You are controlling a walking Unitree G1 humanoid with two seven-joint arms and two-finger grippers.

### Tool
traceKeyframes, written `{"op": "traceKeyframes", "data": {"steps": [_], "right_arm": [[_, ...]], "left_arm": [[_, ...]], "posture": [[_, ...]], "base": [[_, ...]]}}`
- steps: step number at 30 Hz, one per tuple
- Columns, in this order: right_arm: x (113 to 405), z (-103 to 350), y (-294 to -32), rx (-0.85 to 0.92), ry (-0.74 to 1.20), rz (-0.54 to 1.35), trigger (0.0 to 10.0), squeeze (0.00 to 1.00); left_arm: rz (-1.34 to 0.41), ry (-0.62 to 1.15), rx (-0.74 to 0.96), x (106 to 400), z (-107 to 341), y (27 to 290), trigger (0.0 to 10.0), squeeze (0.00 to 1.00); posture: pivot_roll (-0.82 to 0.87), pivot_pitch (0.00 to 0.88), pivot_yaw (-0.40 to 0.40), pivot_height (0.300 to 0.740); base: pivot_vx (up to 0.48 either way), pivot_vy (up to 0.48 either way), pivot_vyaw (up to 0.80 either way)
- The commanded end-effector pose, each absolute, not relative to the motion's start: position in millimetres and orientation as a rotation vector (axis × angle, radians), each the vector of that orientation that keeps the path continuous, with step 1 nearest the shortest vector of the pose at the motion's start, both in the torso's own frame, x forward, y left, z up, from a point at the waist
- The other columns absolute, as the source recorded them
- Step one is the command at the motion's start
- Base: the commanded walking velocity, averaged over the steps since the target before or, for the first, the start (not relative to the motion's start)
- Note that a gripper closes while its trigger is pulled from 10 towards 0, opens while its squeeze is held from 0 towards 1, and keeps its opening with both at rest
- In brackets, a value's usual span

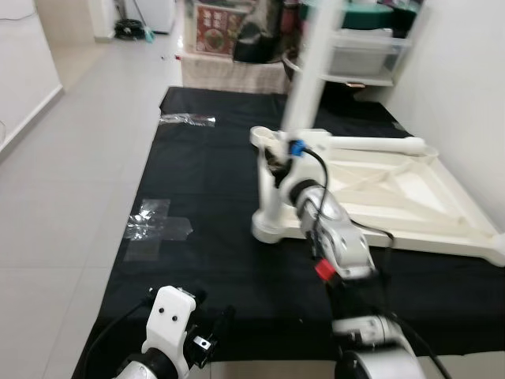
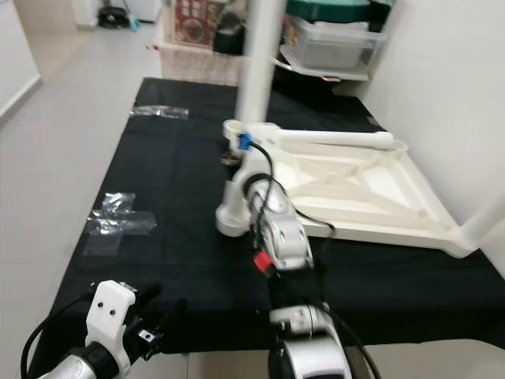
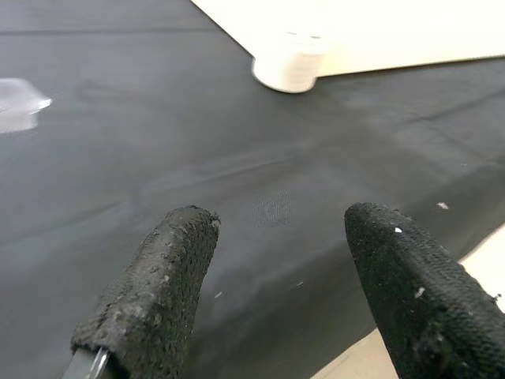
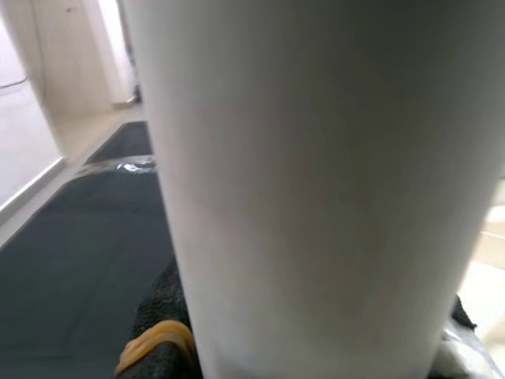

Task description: Building children table

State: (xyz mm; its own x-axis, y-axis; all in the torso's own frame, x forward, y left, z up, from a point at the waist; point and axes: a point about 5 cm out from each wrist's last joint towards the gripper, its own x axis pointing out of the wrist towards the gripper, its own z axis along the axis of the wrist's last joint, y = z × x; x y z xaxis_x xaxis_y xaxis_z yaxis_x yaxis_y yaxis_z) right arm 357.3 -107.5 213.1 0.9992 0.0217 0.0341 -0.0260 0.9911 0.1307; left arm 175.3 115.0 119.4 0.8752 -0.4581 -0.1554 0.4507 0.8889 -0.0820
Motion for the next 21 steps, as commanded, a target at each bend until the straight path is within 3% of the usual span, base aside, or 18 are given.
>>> {"op": "traceKeyframes", "data": {"steps": [1,4,5,7,8,11,12,17,18,19,20,21], "right_arm": [[353,198,-123,0.146,0.04,-0.119,0.0,0.0],[351,203,-106,0.202,0.017,-0.115,0.0,0.0],[353,211,-96,0.235,-0.026,-0.068,10.0,0.0],[353,211,-96,0.235,-0.026,-0.068,10.0,0.0],[355,217,-88,0.26,-0.063,-0.015,10.0,1.0],[357,226,-85,0.264,-0.113,0.007,10.0,1.0],[364,233,-86,0.29,-0.151,0.123,10.0,0.0],[368,237,-86,0.308,-0.174,0.2,10.0,0.0],[370,240,-87,0.314,-0.181,0.331,10.0,0.0],[370,240,-87,0.314,-0.181,0.331,10.0,0.0],[363,240,-89,0.271,-0.148,0.649,10.0,0.0],[363,240,-89,0.271,-0.148,0.649,10.0,0.0]], "left_arm": [[-0.485,0.185,-0.044,175,118,114,10.0,0.0],[-0.481,0.182,-0.044,176,118,114,10.0,0.0],[-0.483,0.182,-0.045,176,118,113,10.0,0.0],[-0.483,0.182,-0.045,176,118,113,10.0,0.0],[-0.483,0.182,-0.048,176,118,112,10.0,0.0],[-0.483,0.181,-0.046,177,117,112,10.0,0.0],[-0.483,0.183,-0.043,176,117,113,10.0,0.0],[-0.483,0.185,-0.04,176,117,114,10.0,0.0],[-0.493,0.184,-0.033,177,117,114,10.0,0.0],[-0.493,0.184,-0.033,177,117,114,10.0,0.0],[-0.491,0.183,-0.035,177,117,114,10.0,0.0],[-0.491,0.183,-0.035,177,117,114,10.0,0.0]], "posture": [[0.12,0.099,-0.125,0.74],[0.11,0.097,-0.126,0.74],[0.1,0.092,-0.136,0.74],[0.1,0.092,-0.136,0.74],[0.08,0.09,-0.136,0.74],[0.07,0.094,-0.13,0.74],[0.07,0.082,-0.124,0.74],[0.07,0.077,-0.112,0.74],[0.06,0.078,-0.121,0.74],[0.06,0.078,-0.121,0.74],[0.07,0.079,-0.124,0.74],[0.07,0.079,-0.124,0.74]], "base": [[0.0,0.0,0.0],[0.0,0.0,0.0],[0.0,0.0,0.0],[0.0,0.0,0.0],[0.0,0.0,0.0],[0.0,0.0,0.0],[0.0,0.0,0.0],[0.0,0.0,0.0],[0.0,0.0,0.0],[0.0,0.0,0.0],[0.0,0.0,0.0],[0.0,0.0,0.0]]}}
